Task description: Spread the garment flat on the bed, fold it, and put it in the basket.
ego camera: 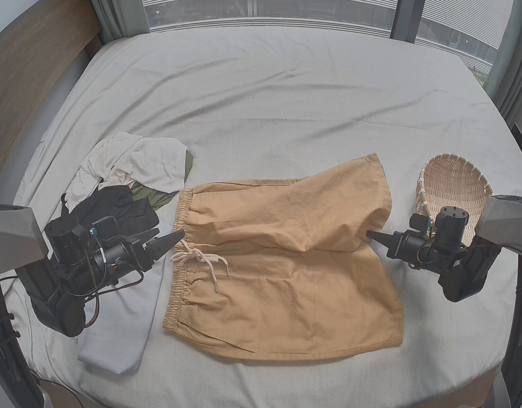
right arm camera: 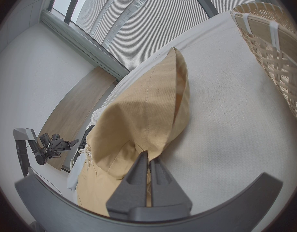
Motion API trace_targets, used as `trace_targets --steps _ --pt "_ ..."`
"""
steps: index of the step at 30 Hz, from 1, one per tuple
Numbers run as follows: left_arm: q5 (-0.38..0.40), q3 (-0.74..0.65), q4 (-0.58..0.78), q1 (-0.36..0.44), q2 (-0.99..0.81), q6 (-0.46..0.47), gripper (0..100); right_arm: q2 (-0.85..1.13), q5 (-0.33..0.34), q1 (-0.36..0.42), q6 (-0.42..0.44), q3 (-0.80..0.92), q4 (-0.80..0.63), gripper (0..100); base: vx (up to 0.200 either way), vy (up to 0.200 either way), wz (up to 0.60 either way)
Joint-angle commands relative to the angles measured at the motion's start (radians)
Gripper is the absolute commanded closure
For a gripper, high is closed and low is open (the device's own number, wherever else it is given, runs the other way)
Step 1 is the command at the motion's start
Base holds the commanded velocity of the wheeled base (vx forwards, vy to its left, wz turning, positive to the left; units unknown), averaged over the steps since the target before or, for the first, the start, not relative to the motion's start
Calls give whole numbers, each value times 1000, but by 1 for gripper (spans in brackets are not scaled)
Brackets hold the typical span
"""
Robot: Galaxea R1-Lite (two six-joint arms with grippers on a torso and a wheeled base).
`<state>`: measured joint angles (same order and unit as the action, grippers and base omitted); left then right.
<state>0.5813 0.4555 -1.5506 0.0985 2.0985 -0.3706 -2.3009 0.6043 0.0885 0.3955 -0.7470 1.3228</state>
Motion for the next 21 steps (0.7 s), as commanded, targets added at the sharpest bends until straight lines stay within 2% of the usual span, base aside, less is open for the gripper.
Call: trace_targets --steps 1,13,21 --pt "0 0 0 3 18 2 0 9 2 -9 5 15 1 100 0 0 0" --pt "0 2 0 0 46 35 0 26 52 -112 14 34 1 100 0 0 0" --pt "0 9 0 -3 71 59 0 47 167 -167 14 112 52 100 0 0 0"
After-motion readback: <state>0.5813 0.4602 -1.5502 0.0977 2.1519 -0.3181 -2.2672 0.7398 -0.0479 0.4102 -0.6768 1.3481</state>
